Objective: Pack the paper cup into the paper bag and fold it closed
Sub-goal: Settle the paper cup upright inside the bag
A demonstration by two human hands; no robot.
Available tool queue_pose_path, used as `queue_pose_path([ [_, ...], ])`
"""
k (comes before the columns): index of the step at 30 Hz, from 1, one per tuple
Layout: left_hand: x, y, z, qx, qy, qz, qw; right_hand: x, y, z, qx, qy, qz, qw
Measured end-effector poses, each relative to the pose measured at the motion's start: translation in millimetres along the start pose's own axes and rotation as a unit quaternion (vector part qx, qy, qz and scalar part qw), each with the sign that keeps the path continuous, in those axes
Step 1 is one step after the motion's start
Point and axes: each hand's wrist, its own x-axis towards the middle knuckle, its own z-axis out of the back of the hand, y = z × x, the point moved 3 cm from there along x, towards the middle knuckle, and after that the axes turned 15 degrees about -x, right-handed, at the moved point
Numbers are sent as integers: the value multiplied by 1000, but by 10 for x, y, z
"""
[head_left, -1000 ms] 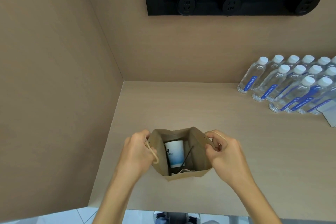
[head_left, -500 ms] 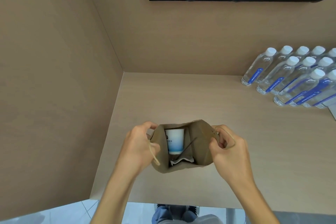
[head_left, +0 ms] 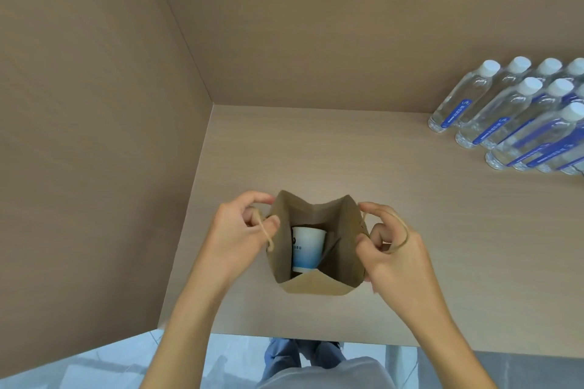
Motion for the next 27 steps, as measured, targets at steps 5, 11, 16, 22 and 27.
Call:
queue_pose_path([
  [5,-44,-45,-6,-11,25,-38,999,-103,21,-66,3,48,-13,999],
  [11,-221,-39,80,-5,22,-89,996,-176,37,-72,36,78,7,996],
  [16,-621,-96,102,-31,-89,-203,975,-201,11,-107,71,75,18,994],
  [22,-1184,-125,-286,114,-68,-313,941,-254,50,-154,75,53,14,996],
  [27,-955,-182,-432,202,37,-239,949,-274,77,-123,52,67,7,996],
])
